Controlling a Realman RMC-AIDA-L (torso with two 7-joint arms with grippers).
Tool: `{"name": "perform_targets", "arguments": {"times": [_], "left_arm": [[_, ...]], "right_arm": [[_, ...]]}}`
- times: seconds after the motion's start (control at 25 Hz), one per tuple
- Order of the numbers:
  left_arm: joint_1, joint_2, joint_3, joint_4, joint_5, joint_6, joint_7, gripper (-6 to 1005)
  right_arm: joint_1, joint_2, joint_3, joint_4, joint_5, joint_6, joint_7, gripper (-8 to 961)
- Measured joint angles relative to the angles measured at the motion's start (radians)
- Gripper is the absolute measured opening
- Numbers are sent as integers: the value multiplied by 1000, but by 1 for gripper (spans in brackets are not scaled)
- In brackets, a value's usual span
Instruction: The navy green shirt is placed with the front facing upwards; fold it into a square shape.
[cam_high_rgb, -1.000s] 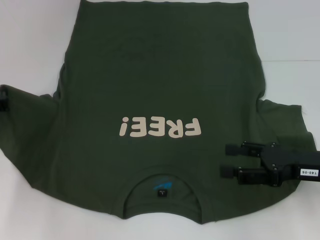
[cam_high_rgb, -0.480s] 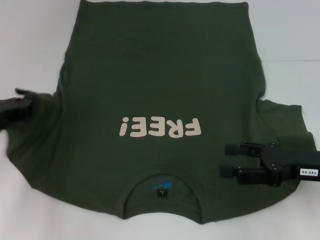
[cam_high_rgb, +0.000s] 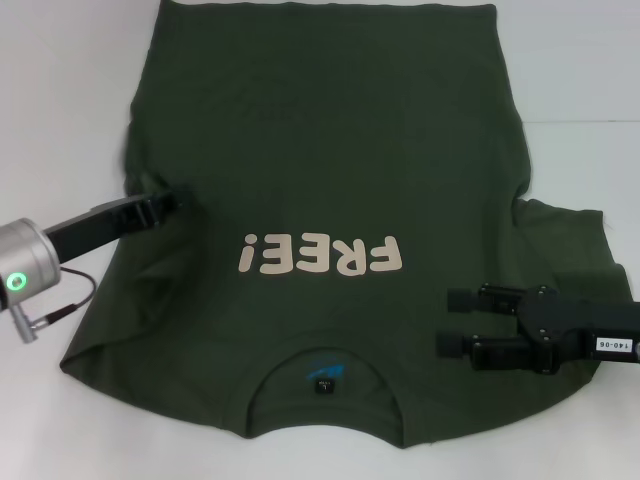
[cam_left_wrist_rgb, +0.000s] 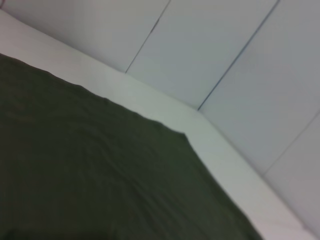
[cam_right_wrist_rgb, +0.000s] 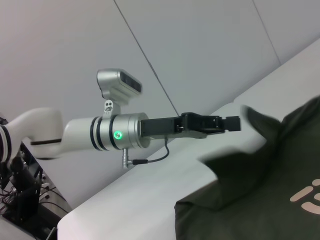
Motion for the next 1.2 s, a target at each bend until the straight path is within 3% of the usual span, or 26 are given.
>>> {"name": "perform_targets", "arguments": {"times": [0.28,0.52,0.88,0.96,1.2], "left_arm": [[6,-2,-2,-66,-138,21,35,150],[12,-2,0,-68,-151,51,68,359],[39,-5,4,-115,-199,399,370,747],[36,-4,22,-123,-188,420,394,822],[31,-5,171,-128,-140,421,526,835]], "right_arm": [[-2,0,-2,0,-1,-1,-2,900],[-5,-4,5,0,1,-2,1,900],[-7,-19,42,-8,3,38,145,899],[-9,-24,43,-12,3,59,187,899],[-11,-43,89,-14,5,157,331,899]]}}
